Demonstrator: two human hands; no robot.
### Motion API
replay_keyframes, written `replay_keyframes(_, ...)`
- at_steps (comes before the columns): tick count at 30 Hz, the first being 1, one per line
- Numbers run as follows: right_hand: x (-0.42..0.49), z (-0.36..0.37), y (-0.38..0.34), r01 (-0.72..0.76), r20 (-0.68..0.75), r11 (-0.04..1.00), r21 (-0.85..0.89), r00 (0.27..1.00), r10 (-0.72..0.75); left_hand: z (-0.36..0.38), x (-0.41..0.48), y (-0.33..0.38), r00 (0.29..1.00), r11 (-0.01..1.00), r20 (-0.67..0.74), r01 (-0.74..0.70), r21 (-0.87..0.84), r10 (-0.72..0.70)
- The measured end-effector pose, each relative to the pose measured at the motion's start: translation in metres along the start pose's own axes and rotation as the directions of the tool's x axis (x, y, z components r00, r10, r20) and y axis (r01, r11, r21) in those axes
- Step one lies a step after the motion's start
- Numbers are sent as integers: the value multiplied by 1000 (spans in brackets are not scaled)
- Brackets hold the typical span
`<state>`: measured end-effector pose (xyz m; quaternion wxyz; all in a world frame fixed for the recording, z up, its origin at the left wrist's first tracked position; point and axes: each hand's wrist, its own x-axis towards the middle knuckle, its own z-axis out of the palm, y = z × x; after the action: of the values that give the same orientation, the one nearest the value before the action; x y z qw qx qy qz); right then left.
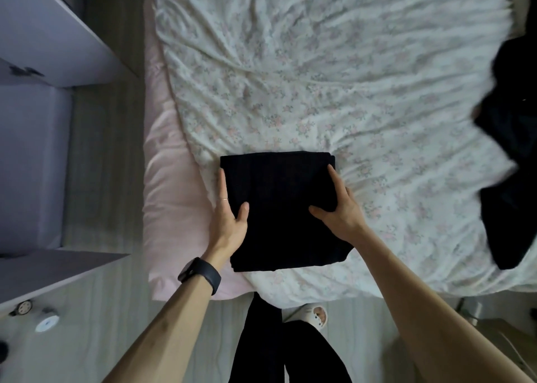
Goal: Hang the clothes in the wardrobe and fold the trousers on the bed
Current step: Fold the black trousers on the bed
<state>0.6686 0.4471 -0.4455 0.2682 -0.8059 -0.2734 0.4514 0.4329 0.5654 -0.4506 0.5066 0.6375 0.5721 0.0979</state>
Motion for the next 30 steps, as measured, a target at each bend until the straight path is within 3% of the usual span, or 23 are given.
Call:
replay_keyframes(2, -4, 1, 4, 12, -9, 998, 55, 1000, -12, 4, -4, -2, 1000, 994, -11, -2, -113, 0)
replay_keyframes(5, -7, 5, 4, 4, -28, 984, 180, 1000, 1, -1, -3, -9, 991, 921, 29, 135, -365, -134)
replay_keyframes(8, -6, -1, 6, -68, -5, 927, 368, 997, 75, -13, 6, -15, 960, 806, 163, 281, -522, -229)
replay_keyframes(10, -6, -14, 10, -186, 117, 848, 497, 982, 146, -22, 11, -21, 929, 742, 299, 357, -568, -218)
replay_keyframes(13, 1, -37, 14, -322, 357, 791, 521, 923, 141, -34, 19, -29, 866, 673, 459, 460, -579, -197)
replay_keyframes(16, 12, -45, 16, -383, 500, 790, 479, 859, 113, -41, 25, -31, 828, 669, 521, 509, -542, -208)
replay_keyframes(23, 27, -44, 20, -458, 536, 722, 519, 832, 143, -53, 30, -42, 775, 684, 588, 559, -469, -231)
replay_keyframes(30, 34, -45, 25, -384, 482, 767, 514, 869, 113, -43, 29, -35, 840, 740, 450, 505, -444, -303)
